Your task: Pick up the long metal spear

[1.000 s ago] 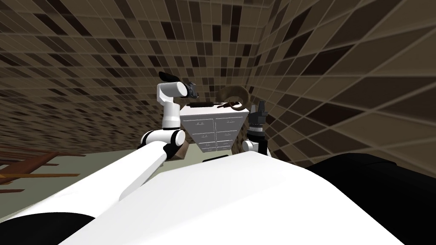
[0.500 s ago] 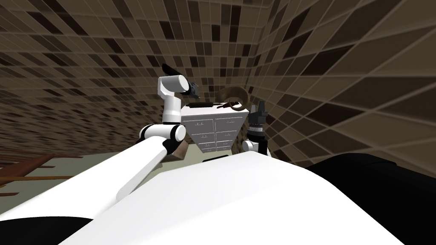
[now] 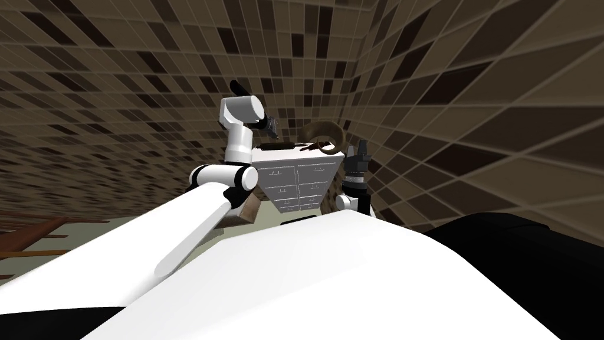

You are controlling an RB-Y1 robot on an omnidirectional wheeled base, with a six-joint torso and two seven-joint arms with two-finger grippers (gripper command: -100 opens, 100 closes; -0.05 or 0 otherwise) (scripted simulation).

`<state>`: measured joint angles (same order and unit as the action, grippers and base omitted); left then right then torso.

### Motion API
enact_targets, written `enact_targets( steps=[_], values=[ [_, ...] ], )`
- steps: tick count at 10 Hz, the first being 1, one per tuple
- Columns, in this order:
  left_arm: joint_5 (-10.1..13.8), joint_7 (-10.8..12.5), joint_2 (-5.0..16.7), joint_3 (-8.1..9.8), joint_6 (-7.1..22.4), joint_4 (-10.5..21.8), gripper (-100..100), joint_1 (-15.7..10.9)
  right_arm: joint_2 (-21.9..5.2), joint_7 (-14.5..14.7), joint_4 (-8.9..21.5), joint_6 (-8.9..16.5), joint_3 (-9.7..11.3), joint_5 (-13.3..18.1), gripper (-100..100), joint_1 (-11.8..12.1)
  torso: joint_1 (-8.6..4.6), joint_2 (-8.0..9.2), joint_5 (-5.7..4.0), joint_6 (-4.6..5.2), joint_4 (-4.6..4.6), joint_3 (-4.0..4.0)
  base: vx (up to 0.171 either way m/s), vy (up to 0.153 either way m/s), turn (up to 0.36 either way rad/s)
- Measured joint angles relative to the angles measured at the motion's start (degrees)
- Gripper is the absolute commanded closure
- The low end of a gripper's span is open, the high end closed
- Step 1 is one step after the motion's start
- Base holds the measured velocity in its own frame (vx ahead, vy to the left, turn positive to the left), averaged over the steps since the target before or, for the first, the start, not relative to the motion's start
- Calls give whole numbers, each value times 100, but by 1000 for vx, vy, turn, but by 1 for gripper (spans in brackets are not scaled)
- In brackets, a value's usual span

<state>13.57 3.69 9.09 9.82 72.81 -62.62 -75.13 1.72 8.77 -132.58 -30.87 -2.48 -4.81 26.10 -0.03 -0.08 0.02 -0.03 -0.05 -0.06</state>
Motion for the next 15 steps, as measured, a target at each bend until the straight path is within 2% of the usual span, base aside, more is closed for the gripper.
enact_targets(
  steps=[5,6,7,12,13,15],
  values=[
    [-196,154,-42,58,817,667,-100,-573,0,0,0,0,0,0,0,0,-2,-2,0,-1,-1,-2,25,-1,-29],
    [-214,175,-57,54,963,726,-100,-603,0,0,0,0,0,0,0,0,1,2,1,-1,0,0,0,0,0],
    [-213,173,-51,58,985,825,-100,-638,0,0,0,0,0,0,0,0,2,6,1,-1,1,3,22,2,-48],
    [-459,335,-87,124,1638,1743,-100,-1270,0,0,0,0,0,0,0,0,-2,-11,0,0,-3,-7,48,0,-40],
    [-498,369,-101,126,1807,1792,-100,-1295,0,0,0,0,0,0,0,0,1,-9,1,-2,-3,-6,60,-1,-52],
    [-579,412,-78,162,2022,2253,-100,-1579,0,0,0,0,0,0,0,0,0,-10,1,-2,-3,-7,33,1,-11]
  ],
)
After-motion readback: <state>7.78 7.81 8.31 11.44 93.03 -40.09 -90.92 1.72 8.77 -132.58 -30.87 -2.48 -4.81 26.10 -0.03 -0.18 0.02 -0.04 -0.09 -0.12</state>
